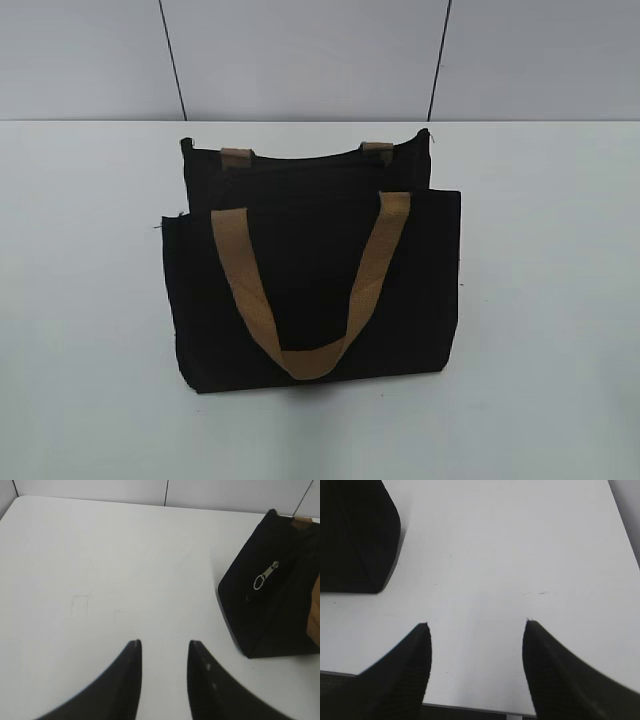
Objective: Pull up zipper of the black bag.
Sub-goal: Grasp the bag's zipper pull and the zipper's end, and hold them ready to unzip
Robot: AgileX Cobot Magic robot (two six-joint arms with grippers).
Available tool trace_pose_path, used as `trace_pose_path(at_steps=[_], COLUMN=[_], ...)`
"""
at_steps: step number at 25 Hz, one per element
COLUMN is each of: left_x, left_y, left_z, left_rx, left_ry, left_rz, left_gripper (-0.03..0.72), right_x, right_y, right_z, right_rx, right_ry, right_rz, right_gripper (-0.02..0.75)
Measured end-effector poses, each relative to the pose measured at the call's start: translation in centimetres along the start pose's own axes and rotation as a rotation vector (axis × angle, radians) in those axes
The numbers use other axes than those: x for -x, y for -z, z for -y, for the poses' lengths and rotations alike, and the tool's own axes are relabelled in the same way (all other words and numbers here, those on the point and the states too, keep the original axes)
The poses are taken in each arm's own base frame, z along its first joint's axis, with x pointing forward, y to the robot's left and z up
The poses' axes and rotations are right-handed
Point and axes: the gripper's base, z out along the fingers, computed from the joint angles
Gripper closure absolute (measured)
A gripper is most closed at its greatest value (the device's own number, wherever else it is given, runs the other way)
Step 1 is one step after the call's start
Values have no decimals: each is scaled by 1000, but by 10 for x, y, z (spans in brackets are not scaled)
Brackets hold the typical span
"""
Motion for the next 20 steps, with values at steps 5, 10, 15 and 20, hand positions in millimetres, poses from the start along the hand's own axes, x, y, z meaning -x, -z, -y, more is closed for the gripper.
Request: trace_pose_path(at_steps=[5,10,15,20], left_x=[0,0,2,19], left_y=[0,0,-2,-19], left_z=[0,0,0,-3], left_rx=[0,1,2,2], left_ry=[0,-1,-1,-44], left_rz=[-1,-1,-5,-57], left_gripper=[449,384,202,251], right_x=[0,0,5,38], right_y=[0,0,2,-1], right_z=[0,0,0,5], right_rx=[0,0,-2,4], right_ry=[0,-1,-1,-8], right_rz=[0,0,10,-40], right_gripper=[286,286,286,286])
